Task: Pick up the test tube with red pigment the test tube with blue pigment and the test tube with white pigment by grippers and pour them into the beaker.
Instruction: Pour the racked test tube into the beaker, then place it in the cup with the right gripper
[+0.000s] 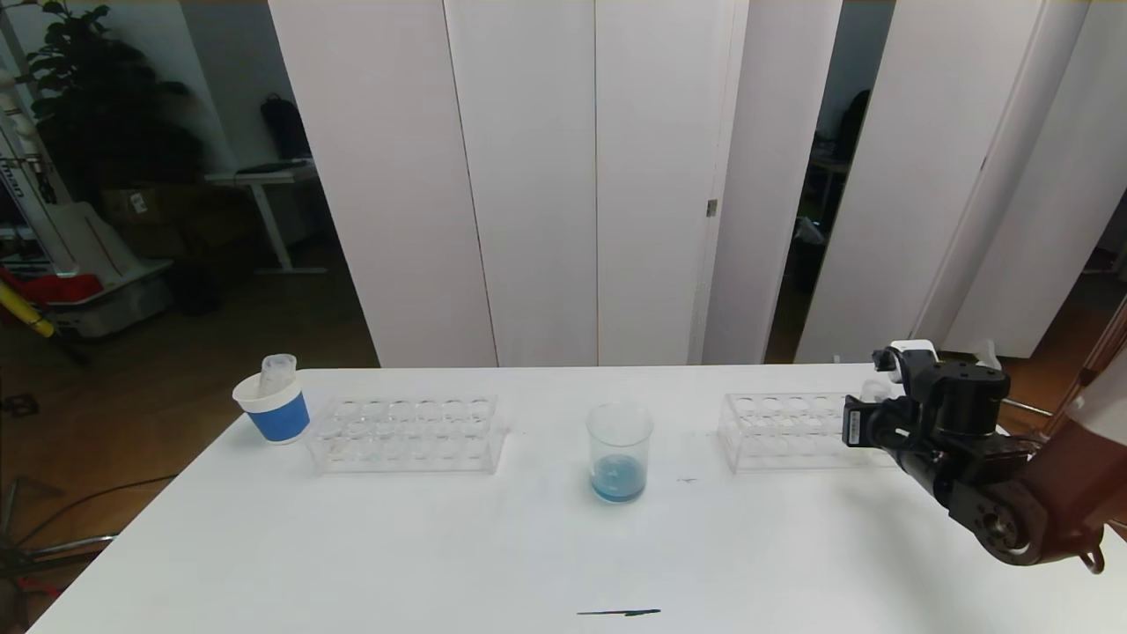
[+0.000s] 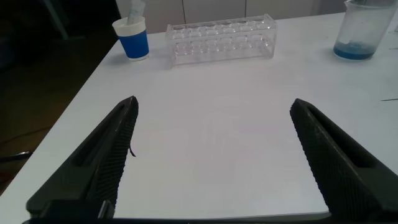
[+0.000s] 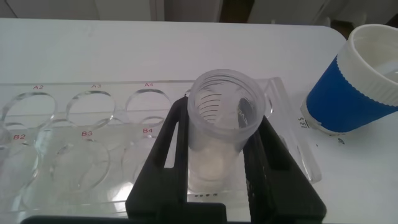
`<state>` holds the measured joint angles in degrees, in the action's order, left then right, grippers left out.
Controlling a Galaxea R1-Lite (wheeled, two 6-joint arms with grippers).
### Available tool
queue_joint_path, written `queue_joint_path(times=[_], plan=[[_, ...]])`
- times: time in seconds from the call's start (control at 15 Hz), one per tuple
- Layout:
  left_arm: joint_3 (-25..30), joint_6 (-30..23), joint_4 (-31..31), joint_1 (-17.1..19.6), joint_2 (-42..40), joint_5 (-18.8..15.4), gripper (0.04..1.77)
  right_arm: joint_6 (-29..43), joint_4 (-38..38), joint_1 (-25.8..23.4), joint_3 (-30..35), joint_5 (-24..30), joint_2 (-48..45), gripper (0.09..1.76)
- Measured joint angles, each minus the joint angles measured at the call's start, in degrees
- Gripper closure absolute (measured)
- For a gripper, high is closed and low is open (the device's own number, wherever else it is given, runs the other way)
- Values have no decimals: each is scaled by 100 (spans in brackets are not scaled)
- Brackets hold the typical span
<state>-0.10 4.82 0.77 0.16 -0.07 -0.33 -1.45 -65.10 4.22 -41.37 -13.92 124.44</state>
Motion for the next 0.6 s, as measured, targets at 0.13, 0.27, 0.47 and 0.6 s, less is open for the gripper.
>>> queue_joint_path(times=[0.13, 0.27, 0.47, 0.6], plan=[[0, 0, 2, 0, 0, 0, 7, 2, -4, 2, -18, -5, -55, 126], [0, 0, 0, 0, 0, -2, 7, 0, 18, 2, -90, 10, -158, 126], [0, 0, 2, 0, 0, 0, 7, 0, 358, -23, -361, 50, -372, 126], [0, 0, 2, 0, 0, 0, 7, 9, 948, -52, -678, 45, -567, 126]])
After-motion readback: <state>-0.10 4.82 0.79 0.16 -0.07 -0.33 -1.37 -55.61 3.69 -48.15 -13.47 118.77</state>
